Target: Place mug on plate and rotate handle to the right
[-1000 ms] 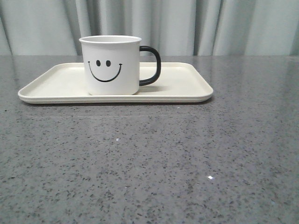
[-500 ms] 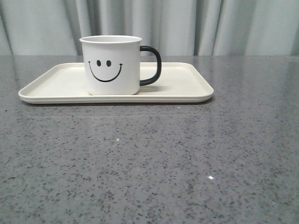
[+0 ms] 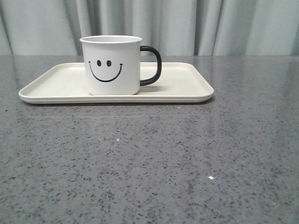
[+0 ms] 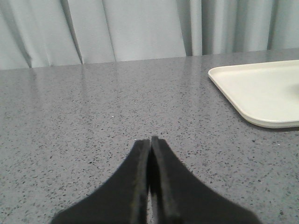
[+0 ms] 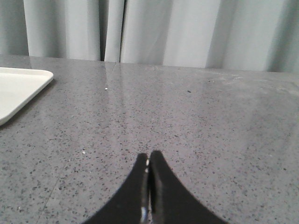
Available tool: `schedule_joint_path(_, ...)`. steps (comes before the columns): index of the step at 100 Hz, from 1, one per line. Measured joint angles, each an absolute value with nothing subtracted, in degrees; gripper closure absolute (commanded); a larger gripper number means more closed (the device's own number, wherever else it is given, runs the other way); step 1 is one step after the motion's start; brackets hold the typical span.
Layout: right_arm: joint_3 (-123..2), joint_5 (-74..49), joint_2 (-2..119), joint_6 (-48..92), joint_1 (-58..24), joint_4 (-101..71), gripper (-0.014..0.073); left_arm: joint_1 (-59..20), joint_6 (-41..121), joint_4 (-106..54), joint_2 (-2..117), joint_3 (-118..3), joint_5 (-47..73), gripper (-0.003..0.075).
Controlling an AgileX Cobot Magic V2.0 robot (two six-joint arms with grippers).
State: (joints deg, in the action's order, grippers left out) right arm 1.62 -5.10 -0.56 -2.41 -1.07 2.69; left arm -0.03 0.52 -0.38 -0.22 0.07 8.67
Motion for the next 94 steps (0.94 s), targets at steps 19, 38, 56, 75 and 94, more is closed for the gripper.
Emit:
schedule_joint_path(19, 1.6, -6.7, -0.6, -2.4, -1.1, 2.7, 0.0659, 0.0, 0.5, -0.4, -0.2, 0.1, 8.7, 0.074)
schedule_joint_path(38, 1.6, -7.0, -0.6, -2.4, -1.1, 2.6, 0.0659, 0.0, 0.5, -0.4, -0.2, 0.1, 8.7, 0.074)
schedule_joint_path(56, 1.6, -7.1, -0.6, -2.4, -1.1, 2.6, 0.0659, 0.0, 0.5, -0.4, -0.2, 0.1, 8.7, 0.074)
schedule_joint_path(75, 1.6, -7.1, -0.6, -2.4, -1.1, 2.6, 0.0659, 0.0, 0.5, -0.4, -0.2, 0.1, 8.7, 0.074)
schedule_joint_path(94, 1.6, -7.1, -0.6, -2.4, -1.1, 2.6, 0.0659, 0.0, 0.5, -0.4, -0.2, 0.1, 8.7, 0.074)
